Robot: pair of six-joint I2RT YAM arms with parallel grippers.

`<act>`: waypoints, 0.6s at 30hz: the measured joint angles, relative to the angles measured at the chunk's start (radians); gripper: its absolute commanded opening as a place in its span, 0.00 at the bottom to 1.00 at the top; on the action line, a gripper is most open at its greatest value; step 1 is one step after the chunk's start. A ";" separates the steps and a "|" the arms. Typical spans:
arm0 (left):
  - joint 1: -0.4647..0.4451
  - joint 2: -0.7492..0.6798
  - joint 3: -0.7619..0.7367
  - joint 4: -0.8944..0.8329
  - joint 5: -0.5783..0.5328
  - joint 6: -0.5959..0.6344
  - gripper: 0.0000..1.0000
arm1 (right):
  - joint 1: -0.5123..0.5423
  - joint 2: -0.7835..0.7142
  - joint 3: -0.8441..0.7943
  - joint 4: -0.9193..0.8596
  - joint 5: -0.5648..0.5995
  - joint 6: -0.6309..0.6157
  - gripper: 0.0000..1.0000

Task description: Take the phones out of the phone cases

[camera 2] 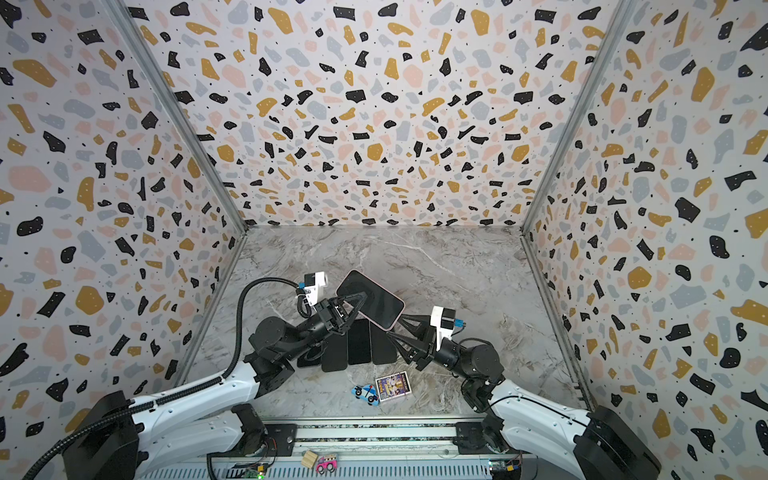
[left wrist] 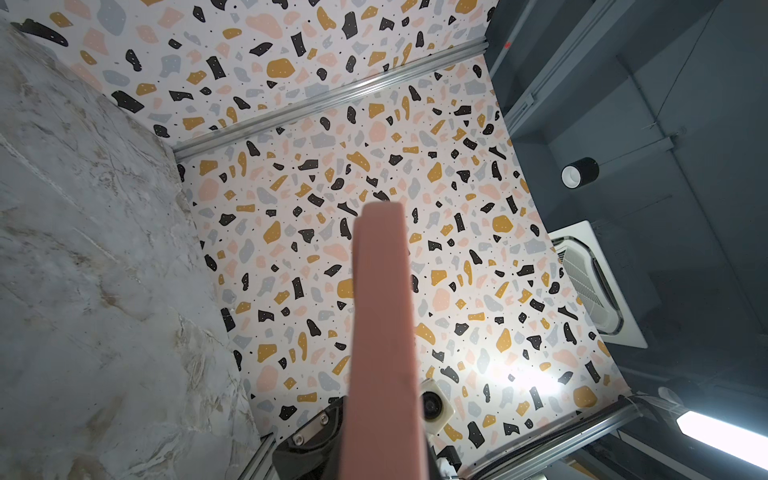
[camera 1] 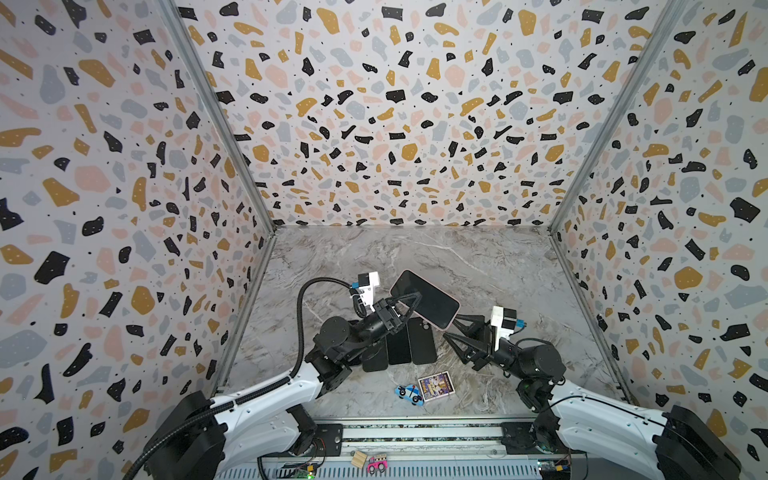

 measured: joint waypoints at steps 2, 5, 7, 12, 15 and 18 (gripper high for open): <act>0.000 0.000 -0.002 0.000 0.000 0.000 0.00 | 0.000 0.007 0.008 0.003 -0.002 0.002 0.48; -0.001 0.000 -0.004 0.000 0.000 0.000 0.00 | 0.000 0.017 0.018 0.016 -0.005 0.006 0.37; -0.002 0.000 -0.004 0.004 -0.001 -0.001 0.00 | 0.000 0.024 0.018 0.022 -0.008 0.010 0.31; -0.003 0.000 -0.004 0.014 -0.010 -0.003 0.00 | 0.005 0.045 0.018 0.037 -0.018 0.019 0.25; -0.003 0.000 -0.004 0.016 -0.019 -0.003 0.00 | 0.006 0.055 0.019 0.049 -0.024 0.020 0.20; -0.003 0.000 -0.004 0.026 -0.029 -0.008 0.00 | 0.007 0.058 0.019 0.056 -0.031 0.021 0.14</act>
